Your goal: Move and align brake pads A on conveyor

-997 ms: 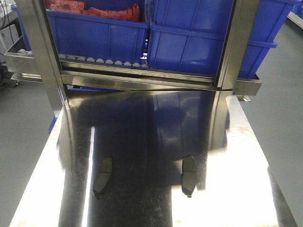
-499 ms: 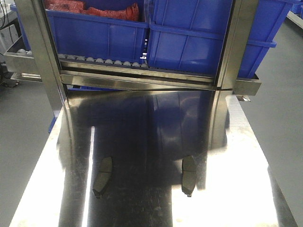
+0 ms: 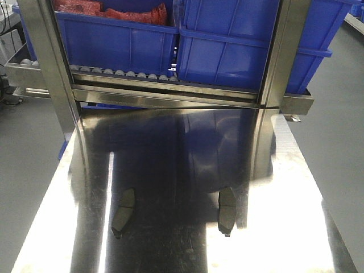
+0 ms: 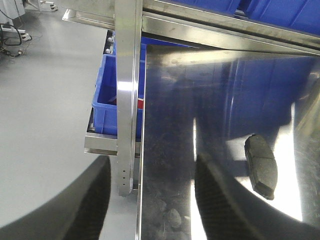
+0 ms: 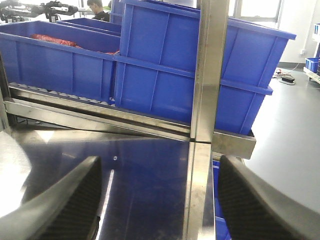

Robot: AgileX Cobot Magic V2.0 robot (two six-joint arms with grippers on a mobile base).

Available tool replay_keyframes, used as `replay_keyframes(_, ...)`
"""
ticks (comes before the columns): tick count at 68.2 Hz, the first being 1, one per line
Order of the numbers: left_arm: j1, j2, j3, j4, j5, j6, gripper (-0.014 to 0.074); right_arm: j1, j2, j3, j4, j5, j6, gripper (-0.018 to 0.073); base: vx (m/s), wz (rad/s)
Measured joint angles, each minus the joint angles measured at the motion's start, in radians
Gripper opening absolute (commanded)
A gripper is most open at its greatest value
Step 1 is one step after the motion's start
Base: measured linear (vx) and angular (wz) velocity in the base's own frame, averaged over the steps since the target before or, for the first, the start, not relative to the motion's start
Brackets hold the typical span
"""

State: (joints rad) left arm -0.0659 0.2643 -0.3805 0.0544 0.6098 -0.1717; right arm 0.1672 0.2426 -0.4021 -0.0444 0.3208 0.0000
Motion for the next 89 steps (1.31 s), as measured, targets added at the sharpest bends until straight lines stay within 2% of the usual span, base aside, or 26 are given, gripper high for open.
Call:
replay_keyframes(41, 0.000, 0.000, 0.000, 0.000, -0.011, 0.000, 0.0377, 0.000, 0.000, 0.000, 0.000, 0.000, 0.000, 0.0484, 0.00, 0.00)
replay_keyframes(51, 0.000, 0.019, -0.007, 0.000, -0.026, -0.035, 0.0377, 0.000, 0.000, 0.000, 0.000, 0.000, 0.000, 0.0484, 0.00, 0.00)
replay_keyframes(69, 0.000, 0.326, -0.160, 0.000, 0.044, -0.040, 0.0377, 0.000, 0.000, 0.000, 0.000, 0.000, 0.000, 0.0484, 0.00, 0.00)
replay_keyframes(89, -0.001, 0.681, -0.284, -0.015, 0.050, -0.020, 0.0377, 0.000, 0.000, 0.000, 0.000, -0.001, 0.000, 0.0484, 0.00, 0.00)
